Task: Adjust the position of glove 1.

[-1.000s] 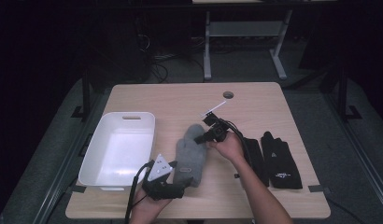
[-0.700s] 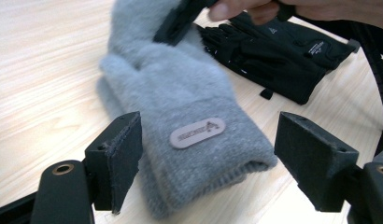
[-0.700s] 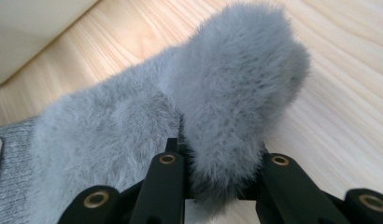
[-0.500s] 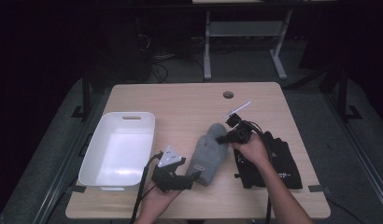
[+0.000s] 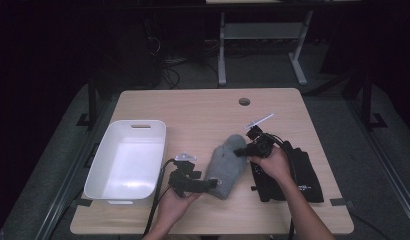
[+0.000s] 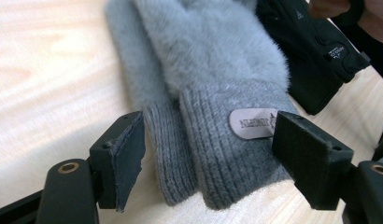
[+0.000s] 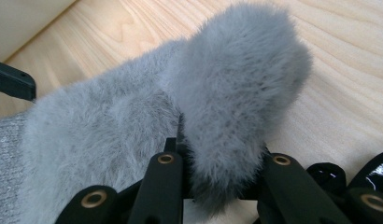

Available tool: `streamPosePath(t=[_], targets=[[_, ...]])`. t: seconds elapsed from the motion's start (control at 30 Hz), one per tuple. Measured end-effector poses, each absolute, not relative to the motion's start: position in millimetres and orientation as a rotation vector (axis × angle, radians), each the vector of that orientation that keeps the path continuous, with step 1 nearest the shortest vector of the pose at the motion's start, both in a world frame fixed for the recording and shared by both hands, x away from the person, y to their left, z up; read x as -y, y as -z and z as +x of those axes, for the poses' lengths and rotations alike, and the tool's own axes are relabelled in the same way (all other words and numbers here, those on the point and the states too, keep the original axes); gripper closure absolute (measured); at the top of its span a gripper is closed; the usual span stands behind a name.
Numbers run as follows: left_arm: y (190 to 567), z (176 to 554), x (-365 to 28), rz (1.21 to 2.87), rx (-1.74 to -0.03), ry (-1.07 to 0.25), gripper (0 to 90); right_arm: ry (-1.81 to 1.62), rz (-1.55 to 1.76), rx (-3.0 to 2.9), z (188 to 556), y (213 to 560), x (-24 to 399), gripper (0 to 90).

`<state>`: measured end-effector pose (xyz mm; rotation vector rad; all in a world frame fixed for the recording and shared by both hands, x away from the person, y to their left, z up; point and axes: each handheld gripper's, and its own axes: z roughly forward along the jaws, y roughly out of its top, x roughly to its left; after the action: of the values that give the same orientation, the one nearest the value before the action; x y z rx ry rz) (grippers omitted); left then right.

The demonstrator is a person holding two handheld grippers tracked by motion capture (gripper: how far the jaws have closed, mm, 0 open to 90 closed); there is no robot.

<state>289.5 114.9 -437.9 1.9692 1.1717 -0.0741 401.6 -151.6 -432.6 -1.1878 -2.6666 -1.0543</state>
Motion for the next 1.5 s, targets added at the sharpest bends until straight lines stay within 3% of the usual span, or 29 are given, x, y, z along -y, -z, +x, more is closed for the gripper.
streamPosePath(t=[0.43,0.63,0.8,0.9,1.5], targets=[[457,297,-114,1.935,-1.201,0.250,25.7,1.088,-1.202,2.656,397,440,157,75.7],[460,301,-117,1.916,-1.200,0.314,35.2,1.099,-1.198,2.657,397,440,157,75.6],[459,301,-119,1.916,-1.171,0.308,49.3,1.108,-1.202,2.650,397,441,156,75.6],[459,300,-121,1.898,-1.163,0.310,52.7,1.112,-1.208,2.638,396,439,156,75.7],[441,298,-128,1.876,-1.125,0.288,54.6,1.178,-1.209,2.616,393,411,157,76.0]])
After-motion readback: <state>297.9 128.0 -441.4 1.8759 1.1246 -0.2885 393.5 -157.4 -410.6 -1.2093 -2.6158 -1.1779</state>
